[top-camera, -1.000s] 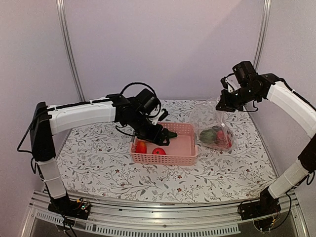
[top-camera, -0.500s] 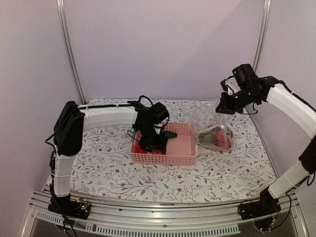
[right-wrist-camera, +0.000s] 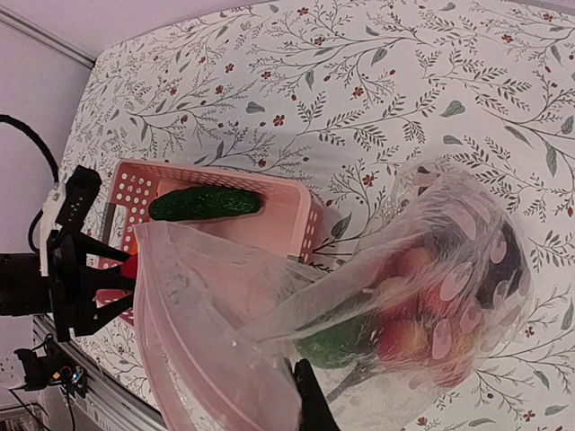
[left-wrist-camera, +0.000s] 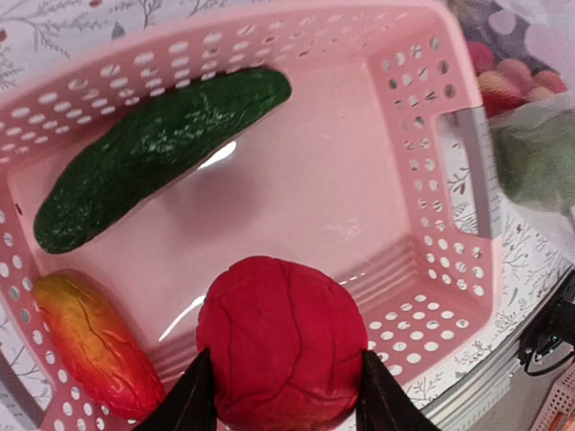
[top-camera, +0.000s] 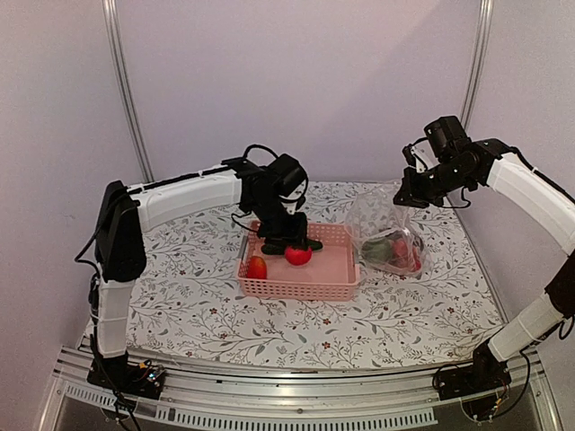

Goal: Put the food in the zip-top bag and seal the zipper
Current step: Pick up the fake fruit from the bin, then place the fake fruit in the zipper food storage bag.

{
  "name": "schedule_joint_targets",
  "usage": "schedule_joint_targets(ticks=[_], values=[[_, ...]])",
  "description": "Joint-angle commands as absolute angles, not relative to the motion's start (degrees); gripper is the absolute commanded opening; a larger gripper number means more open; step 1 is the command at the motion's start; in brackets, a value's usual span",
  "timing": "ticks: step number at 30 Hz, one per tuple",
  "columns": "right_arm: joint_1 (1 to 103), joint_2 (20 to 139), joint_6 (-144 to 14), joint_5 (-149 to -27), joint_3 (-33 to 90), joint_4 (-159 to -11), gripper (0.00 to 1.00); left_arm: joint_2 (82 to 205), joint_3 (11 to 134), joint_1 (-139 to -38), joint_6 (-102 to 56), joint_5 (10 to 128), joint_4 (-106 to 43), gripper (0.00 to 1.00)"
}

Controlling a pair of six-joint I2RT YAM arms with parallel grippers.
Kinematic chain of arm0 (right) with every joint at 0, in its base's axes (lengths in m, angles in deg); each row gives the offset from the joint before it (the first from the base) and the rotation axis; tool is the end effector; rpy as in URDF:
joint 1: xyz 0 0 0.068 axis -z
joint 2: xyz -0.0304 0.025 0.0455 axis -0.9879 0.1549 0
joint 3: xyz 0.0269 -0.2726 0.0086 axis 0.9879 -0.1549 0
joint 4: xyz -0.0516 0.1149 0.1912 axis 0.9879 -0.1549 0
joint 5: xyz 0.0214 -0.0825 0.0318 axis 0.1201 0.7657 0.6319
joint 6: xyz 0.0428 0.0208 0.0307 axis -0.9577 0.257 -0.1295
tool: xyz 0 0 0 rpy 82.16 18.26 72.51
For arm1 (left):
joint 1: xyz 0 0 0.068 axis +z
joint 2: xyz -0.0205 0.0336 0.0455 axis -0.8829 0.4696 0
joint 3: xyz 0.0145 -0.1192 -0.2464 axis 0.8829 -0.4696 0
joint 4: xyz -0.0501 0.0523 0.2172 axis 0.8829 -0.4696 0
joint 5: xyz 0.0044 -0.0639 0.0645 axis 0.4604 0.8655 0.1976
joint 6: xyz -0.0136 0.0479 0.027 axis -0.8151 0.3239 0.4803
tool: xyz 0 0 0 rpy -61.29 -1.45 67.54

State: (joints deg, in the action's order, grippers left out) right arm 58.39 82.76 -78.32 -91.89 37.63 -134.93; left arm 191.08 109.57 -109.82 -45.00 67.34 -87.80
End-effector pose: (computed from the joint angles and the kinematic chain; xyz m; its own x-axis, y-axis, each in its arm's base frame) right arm 0.2519 0.1139 0.3502 -0.8427 0.0162 -0.5381 -0.2152 0.9061 0.3642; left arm 0.2818 -0.3179 0.2411 -0.9419 0.2204 -0.2535 0.2927 0.9086 -0.2979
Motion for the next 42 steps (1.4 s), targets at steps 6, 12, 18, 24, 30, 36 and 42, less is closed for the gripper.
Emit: schedule_joint_targets(ticks=[6, 12, 18, 24, 30, 36, 42], values=[[58.6, 80.7, -79.5, -92.1, 36.1, -133.8, 0.00, 171.0, 99.6, -110.4, -37.5, 72.9, -54.5, 0.35], [58.7, 80.9, -79.4, -92.3, 36.6, -133.7, 0.00, 174.1, 99.2, -111.5, -36.2, 83.1, -44.3, 0.33], [58.7, 81.0, -79.5, -92.5, 37.1, -133.9, 0.00, 183.0, 110.6, -114.9, -32.5, 81.0, -52.0, 0.31], [58.6, 81.2, -79.4, -92.8, 37.5, -134.1, 0.00, 190.2, 118.1, -115.0, -36.1, 77.0, -55.8, 0.66], [58.7, 81.5, -79.1, -92.4, 37.9, -134.7, 0.00, 186.3, 116.4, -114.5, -37.0, 72.9, -52.6, 0.93], [58.6, 81.8, -79.4, -92.8, 38.1, -134.3, 0.00, 179.4, 111.7, -112.0, -36.2, 66.4, -57.9, 0.92], [58.6, 81.6, -79.4, -92.7, 37.3, -134.0, 0.00, 176.3, 103.9, -109.3, -41.5, 51.7, -74.3, 0.81]])
